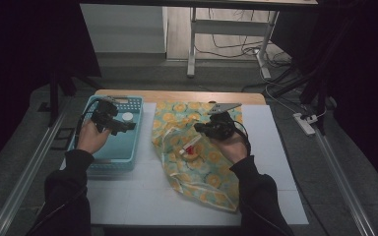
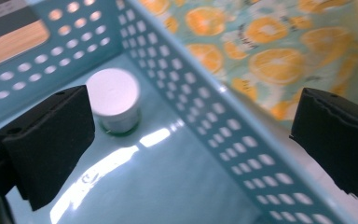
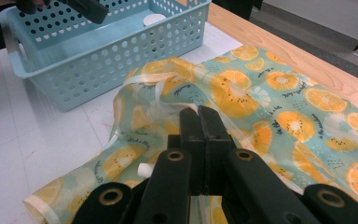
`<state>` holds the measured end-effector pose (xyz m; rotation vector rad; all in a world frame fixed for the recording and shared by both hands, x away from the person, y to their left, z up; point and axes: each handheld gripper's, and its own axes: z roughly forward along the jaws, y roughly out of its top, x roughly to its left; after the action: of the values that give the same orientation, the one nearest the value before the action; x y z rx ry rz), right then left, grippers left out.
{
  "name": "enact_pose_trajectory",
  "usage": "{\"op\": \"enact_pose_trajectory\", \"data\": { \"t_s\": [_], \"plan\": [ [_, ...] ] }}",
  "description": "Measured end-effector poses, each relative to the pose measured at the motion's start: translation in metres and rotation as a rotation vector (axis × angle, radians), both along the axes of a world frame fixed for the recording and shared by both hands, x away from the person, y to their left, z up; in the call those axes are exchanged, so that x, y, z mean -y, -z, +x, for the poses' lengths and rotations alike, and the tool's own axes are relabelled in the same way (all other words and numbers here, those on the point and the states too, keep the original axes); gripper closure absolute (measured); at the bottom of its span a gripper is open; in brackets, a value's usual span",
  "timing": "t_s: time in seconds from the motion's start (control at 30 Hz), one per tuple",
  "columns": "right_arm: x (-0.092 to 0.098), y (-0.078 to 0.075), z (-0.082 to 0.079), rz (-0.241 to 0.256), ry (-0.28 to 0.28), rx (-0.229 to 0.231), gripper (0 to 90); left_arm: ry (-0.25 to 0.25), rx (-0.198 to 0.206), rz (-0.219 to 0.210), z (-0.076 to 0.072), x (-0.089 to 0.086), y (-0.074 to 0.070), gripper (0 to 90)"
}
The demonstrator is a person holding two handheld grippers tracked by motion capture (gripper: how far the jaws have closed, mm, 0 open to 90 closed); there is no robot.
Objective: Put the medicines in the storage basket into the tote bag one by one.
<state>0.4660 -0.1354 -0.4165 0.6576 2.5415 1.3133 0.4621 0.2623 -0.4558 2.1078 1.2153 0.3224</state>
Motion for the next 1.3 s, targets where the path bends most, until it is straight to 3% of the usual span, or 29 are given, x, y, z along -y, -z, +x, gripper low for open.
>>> {"op": "enact_pose_trajectory", "data": {
  "t_s": [0.17,0.33,0.57,0.77,0.97,1.1,1.17,1.3],
  "plan": [
    [0.000,0.000,0.000,-0.002,-0.001,-0.001,89.6,-0.030,-0.014,0.028,0.010,-0.005,0.006,0.0],
    [0.000,0.000,0.000,-0.002,-0.001,0.002,89.6,-0.044,-0.044,0.008,0.021,-0.008,0.013,0.0],
    [0.000,0.000,0.000,-0.003,-0.001,0.003,89.6,-0.055,-0.055,-0.001,0.034,-0.011,0.020,0.0],
    [0.001,-0.001,0.000,-0.001,0.000,0.006,89.6,-0.059,-0.074,0.022,0.043,-0.010,0.030,0.0],
    [0.001,-0.001,0.000,-0.001,0.001,0.006,89.6,-0.045,-0.105,0.074,0.051,-0.005,0.037,0.6],
    [0.001,-0.001,0.000,-0.001,0.002,0.006,89.6,-0.038,-0.113,0.098,0.056,-0.001,0.038,7.7],
    [0.001,-0.002,0.000,0.000,0.001,0.007,89.6,-0.025,-0.119,0.106,0.057,0.000,0.038,17.7],
    [0.001,-0.002,0.000,0.001,0.001,0.007,89.6,-0.032,-0.118,0.111,0.058,-0.001,0.037,26.2]
  ]
}}
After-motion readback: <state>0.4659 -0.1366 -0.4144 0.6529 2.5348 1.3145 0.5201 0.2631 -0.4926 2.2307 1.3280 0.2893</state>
